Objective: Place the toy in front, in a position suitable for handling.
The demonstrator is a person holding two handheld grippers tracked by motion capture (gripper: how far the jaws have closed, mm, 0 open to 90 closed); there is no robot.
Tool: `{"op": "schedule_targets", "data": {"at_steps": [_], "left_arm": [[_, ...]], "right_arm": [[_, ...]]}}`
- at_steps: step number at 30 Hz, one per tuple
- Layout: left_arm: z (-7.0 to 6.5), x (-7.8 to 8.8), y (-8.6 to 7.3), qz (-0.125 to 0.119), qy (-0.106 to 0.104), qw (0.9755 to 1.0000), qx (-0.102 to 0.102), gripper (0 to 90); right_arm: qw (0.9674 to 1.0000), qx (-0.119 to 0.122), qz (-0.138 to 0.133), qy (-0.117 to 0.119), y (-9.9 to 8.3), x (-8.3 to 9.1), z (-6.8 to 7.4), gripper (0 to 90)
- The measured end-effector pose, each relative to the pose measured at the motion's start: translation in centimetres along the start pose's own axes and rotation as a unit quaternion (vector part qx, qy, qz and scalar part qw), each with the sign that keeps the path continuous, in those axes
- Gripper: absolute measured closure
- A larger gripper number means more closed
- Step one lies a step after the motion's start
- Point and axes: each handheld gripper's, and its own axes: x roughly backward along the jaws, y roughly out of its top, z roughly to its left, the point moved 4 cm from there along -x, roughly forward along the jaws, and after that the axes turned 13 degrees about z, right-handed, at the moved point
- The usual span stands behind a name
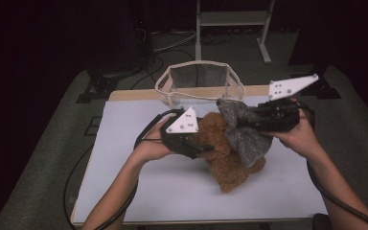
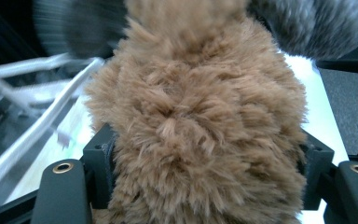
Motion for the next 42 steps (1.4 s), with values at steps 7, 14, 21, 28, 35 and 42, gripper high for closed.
{"op": "schedule_targets", "data": {"at_steps": [7, 14, 21, 28, 35, 42], "left_arm": [[-0.6, -1.9, 2.1, 0.015, -0.013, 0.9996, -0.019, 25.6], [-1.1, -2.9, 2.2, 0.008, -0.047, 0.9985, -0.026, 14.4], [-1.4, -2.8, 2.5, -0.005, -0.051, 0.9983, -0.027, 9.1], [-1.4, -2.1, 1.9, -0.029, -0.054, 0.9981, -0.011, 8.0], [-1.6, -1.4, 1.5, -0.034, -0.049, 0.9981, -0.010, 8.0], [-1.5, -0.9, 0.7, -0.036, -0.062, 0.9974, -0.013, 5.5]], "right_arm": [[0.9964, 0.012, 0.080, -0.023, 1.4, -1.0, -0.3, 75.9], [0.9926, 0.004, 0.119, -0.023, -1.3, -1.2, -0.6, 77.7], [0.9919, 0.002, 0.124, -0.028, -2.3, -0.4, -0.5, 77.8], [0.9922, 0.003, 0.121, -0.029, -2.9, -0.1, -0.2, 77.8], [0.9917, 0.011, 0.124, -0.033, -2.9, -0.1, 0.3, 77.8], [0.9916, 0.017, 0.124, -0.032, -3.2, 0.1, 0.9, 77.8]]}}
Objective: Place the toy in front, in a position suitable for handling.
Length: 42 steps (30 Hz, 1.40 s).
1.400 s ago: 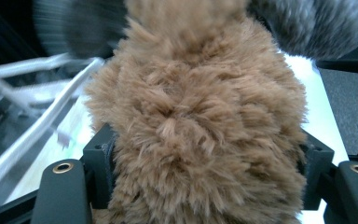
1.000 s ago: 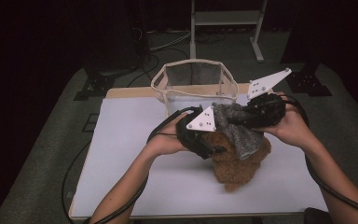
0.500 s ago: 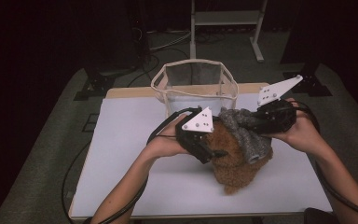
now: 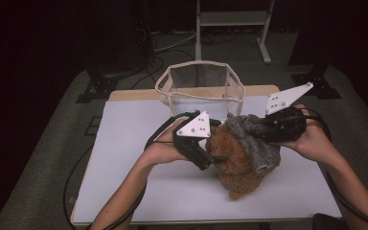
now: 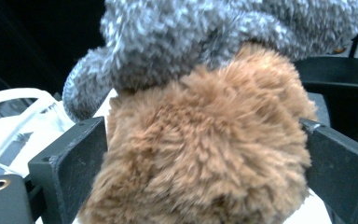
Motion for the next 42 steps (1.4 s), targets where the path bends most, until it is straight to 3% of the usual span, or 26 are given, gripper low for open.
{"op": "schedule_targets", "data": {"at_steps": [5, 10, 12, 15, 21, 28, 30, 35, 42], "left_arm": [[0.5, 0.1, -0.6, -0.007, -0.015, 0.9997, 0.018, 2.6], [0.5, -1.7, -1.0, -0.002, -0.066, 0.9971, 0.038, 2.4], [0.4, -2.1, -1.1, -0.012, -0.078, 0.9959, 0.044, 11.6], [0.5, -2.0, -0.8, -0.033, -0.073, 0.9954, 0.053, 25.5], [0.5, -2.0, 1.2, -0.026, -0.044, 0.9973, 0.053, 26.3], [0.3, -2.0, 1.7, -0.014, -0.031, 0.9986, 0.040, 26.3], [0.5, -1.3, 1.4, -0.025, -0.027, 0.9982, 0.046, 27.2], [0.9, -0.4, 0.9, -0.026, -0.014, 0.9978, 0.060, 27.7], [0.7, -0.5, 1.0, -0.018, -0.014, 0.9986, 0.048, 26.9]], "right_arm": [[1.0000, 0.001, 0.000, 0.004, -0.3, 0.2, 0.0, 77.8], [1.0000, -0.002, 0.000, 0.009, -0.5, 0.3, 0.0, 77.7], [0.9999, -0.003, 0.002, 0.011, -0.5, 0.3, 0.0, 77.6], [0.9998, -0.008, 0.002, 0.017, -0.3, 0.8, -0.3, 77.5], [0.9999, 0.002, 0.006, 0.009, 2.1, 2.3, -0.6, 77.5], [0.9991, 0.030, 0.017, 0.023, 4.5, 1.1, 0.1, 77.3], [0.9993, 0.031, 0.012, 0.020, 4.3, 1.3, 0.2, 77.2], [0.9998, 0.008, -0.018, 0.008, 2.6, 3.4, -0.5, 77.1], [0.9990, -0.006, -0.044, 0.000, -0.4, 4.3, 0.0, 77.0]]}}
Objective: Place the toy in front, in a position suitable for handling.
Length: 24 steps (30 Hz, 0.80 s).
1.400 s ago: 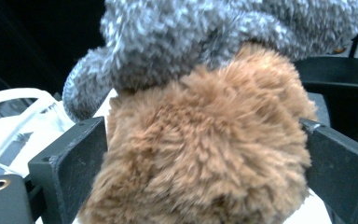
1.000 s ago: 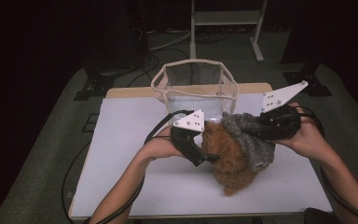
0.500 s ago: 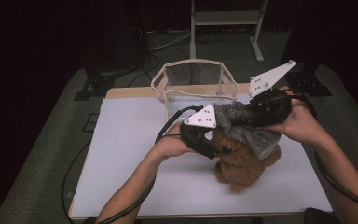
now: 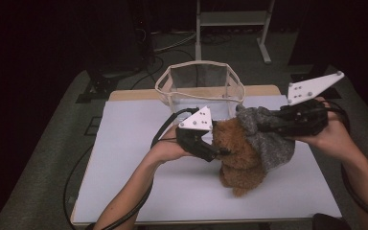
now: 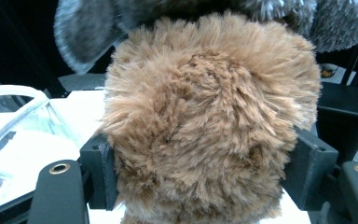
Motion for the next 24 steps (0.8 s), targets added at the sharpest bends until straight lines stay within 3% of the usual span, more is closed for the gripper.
{"op": "schedule_targets", "data": {"at_steps": [5, 9, 15, 18, 24], "left_arm": [[0.6, 0.3, -0.3, 0.003, 0.008, 0.9999, 0.013, 26.0], [0.6, 0.6, -0.7, 0.014, 0.011, 0.9998, 0.009, 22.0], [0.2, 2.3, -1.7, 0.036, 0.032, 0.9986, -0.022, 16.5], [0.1, 2.8, -2.5, 0.045, 0.041, 0.9979, -0.022, 15.8], [-0.4, 4.2, -4.0, 0.034, 0.050, 0.9978, -0.030, 15.6]], "right_arm": [[0.9997, -0.015, -0.021, 0.000, -2.1, 0.8, 0.1, 76.8], [0.9996, -0.021, -0.015, 0.007, -2.5, -0.5, 0.0, 76.6], [0.9992, -0.014, -0.028, 0.025, -1.3, -2.7, -0.5, 76.6], [0.9989, -0.008, -0.031, 0.033, -0.4, -4.0, -0.5, 76.6], [0.9970, -0.002, -0.045, 0.063, 1.2, -6.8, -0.4, 76.6]]}}
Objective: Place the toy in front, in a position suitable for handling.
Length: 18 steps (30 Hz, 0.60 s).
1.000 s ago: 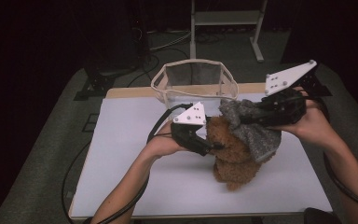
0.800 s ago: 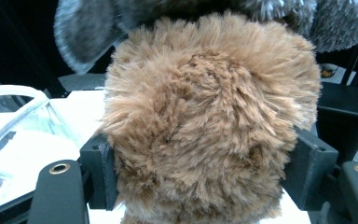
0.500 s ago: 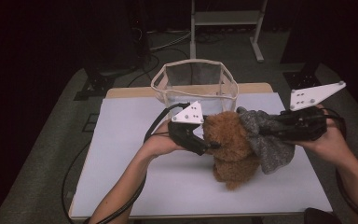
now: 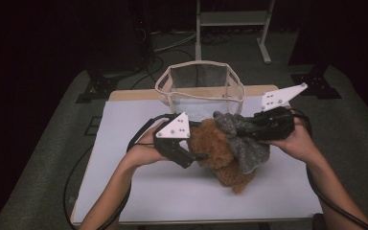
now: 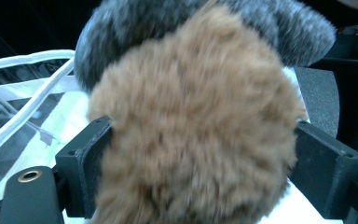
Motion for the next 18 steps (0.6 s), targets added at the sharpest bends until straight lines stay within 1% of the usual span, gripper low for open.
{"op": "schedule_targets", "data": {"at_steps": [1, 2, 4, 5, 6, 7, 9, 11, 13, 14, 16, 17, 18], "left_arm": [[-0.1, 0.2, -0.4, 0.002, 0.001, 1.0000, -0.001, 15.7], [-0.2, 0.2, -0.7, 0.006, 0.006, 1.0000, -0.001, 16.3], [-0.3, -0.1, -1.8, 0.023, 0.014, 0.9996, 0.003, 19.8], [-0.3, -0.1, -2.3, 0.026, 0.017, 0.9995, 0.006, 20.5], [-0.3, 0.0, -3.1, 0.024, 0.018, 0.9995, 0.014, 21.7], [-0.3, 0.0, -3.7, 0.020, 0.017, 0.9994, 0.022, 21.9], [-0.4, 0.2, -4.9, 0.019, 0.017, 0.9991, 0.034, 21.8], [-0.5, 0.3, -5.8, 0.018, 0.022, 0.9988, 0.039, 21.6], [-0.7, 0.6, -6.7, 0.020, 0.034, 0.9986, 0.034, 20.4], [-0.7, 0.7, -7.0, 0.017, 0.041, 0.9985, 0.033, 20.4], [-0.8, 0.7, -7.5, 0.015, 0.044, 0.9981, 0.040, 21.1], [-0.9, 0.7, -7.8, 0.016, 0.047, 0.9980, 0.039, 22.1], [-1.0, 0.5, -8.1, 0.019, 0.044, 0.9980, 0.041, 23.1]], "right_arm": [[1.0000, 0.003, 0.001, 0.003, 0.2, -0.4, 0.0, 76.6], [0.9999, 0.008, 0.004, 0.007, 0.5, -1.3, 0.0, 76.6], [0.9998, 0.010, 0.007, 0.015, 0.9, -2.5, 0.0, 76.6], [0.9997, 0.014, 0.011, 0.015, 1.0, -3.1, 0.0, 76.6], [0.9997, 0.014, 0.013, 0.017, 1.1, -3.6, -0.1, 76.6], [0.9996, 0.010, 0.013, 0.023, 1.2, -4.3, -0.1, 76.6], [0.9995, 0.010, 0.016, 0.027, 1.2, -5.3, -0.2, 76.6], [0.9994, 0.010, 0.022, 0.027, 1.2, -6.0, -0.3, 76.6], [0.9992, 0.008, 0.031, 0.023, 1.0, -6.9, -0.5, 76.6], [0.9991, 0.007, 0.036, 0.024, 0.9, -7.3, -0.6, 76.6], [0.9986, 0.007, 0.050, 0.019, 0.5, -8.2, -0.7, 76.5], [0.9979, 0.007, 0.062, 0.018, 0.2, -8.9, -0.7, 76.5], [0.9975, 0.006, 0.067, 0.020, 0.0, -9.5, -0.6, 76.4]]}}
